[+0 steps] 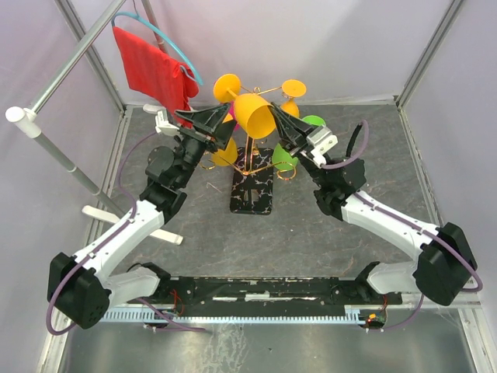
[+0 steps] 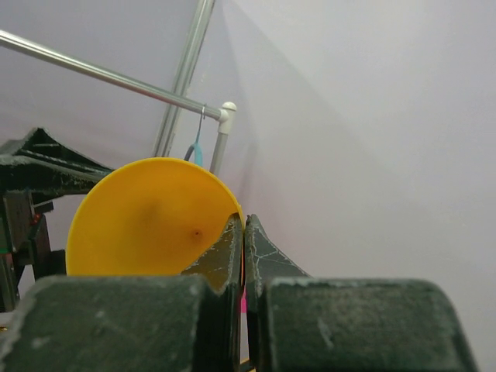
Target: Place the wine glass upside down on the wine glass rack
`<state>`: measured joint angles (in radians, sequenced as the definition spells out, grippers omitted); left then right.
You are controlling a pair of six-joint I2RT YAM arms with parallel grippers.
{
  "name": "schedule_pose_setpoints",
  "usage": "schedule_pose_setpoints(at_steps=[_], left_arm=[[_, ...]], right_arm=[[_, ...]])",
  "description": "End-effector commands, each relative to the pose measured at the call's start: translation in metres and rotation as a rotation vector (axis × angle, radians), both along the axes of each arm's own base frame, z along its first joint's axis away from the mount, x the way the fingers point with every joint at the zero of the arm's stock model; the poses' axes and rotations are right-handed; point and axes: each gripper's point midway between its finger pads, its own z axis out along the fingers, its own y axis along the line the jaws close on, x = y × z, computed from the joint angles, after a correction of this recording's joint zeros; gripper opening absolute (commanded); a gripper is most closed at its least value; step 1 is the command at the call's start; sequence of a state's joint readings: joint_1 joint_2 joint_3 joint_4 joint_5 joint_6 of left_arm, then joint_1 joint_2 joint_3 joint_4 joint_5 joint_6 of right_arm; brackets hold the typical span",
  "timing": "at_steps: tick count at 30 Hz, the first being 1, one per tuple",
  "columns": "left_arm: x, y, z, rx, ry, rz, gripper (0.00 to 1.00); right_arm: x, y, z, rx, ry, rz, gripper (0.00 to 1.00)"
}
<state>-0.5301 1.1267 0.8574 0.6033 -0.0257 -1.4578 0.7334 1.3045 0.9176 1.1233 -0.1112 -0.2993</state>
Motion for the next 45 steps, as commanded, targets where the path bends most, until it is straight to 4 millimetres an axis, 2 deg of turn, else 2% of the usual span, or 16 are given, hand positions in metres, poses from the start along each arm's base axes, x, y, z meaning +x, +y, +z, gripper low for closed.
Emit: schedule_pose_setpoints(at_steps=[1,9,18,27,33,38,40,42,45], left_arm=[[-0.009,0.009,0.024,-0.098,-0.048,0.003,0.99],[-0.007,0.018,0.023,-0.157,-0.044,0.036,0.92],[-0.007,0.026,0.03,-0.201,-0.059,0.057,0.75],[-0.008,0.025,0.032,-0.201,-0.06,0.054,0.48],[-0.006,0.02,0.034,-0.17,-0.059,0.042,0.29],[-0.007,0.011,0.039,-0.144,-0.075,0.007,0.03],[-0.009,0.008,0.046,-0.111,-0.107,0.002,0.03],[-0.012,0.008,0.057,-0.065,-0.158,0.019,0.03],[-0.018,0.013,0.085,0.046,-0.28,0.09,0.03]], right_arm=[[-0.026,-0.003,0.025,0.096,-0.1,0.086,0.01],[-0.031,0.01,0.013,0.072,-0.084,0.132,0.01],[-0.035,0.021,-0.003,0.038,-0.071,0.133,0.01],[-0.035,0.022,-0.005,0.037,-0.072,0.089,0.01],[-0.034,0.03,-0.006,0.011,-0.081,0.063,0.01],[-0.038,0.038,-0.007,-0.005,-0.087,0.069,0.01],[-0.038,0.04,-0.009,-0.016,-0.08,0.071,0.01],[-0.038,0.039,-0.012,-0.028,-0.068,0.063,0.08],[-0.038,0.033,-0.019,-0.051,-0.054,0.034,0.22]])
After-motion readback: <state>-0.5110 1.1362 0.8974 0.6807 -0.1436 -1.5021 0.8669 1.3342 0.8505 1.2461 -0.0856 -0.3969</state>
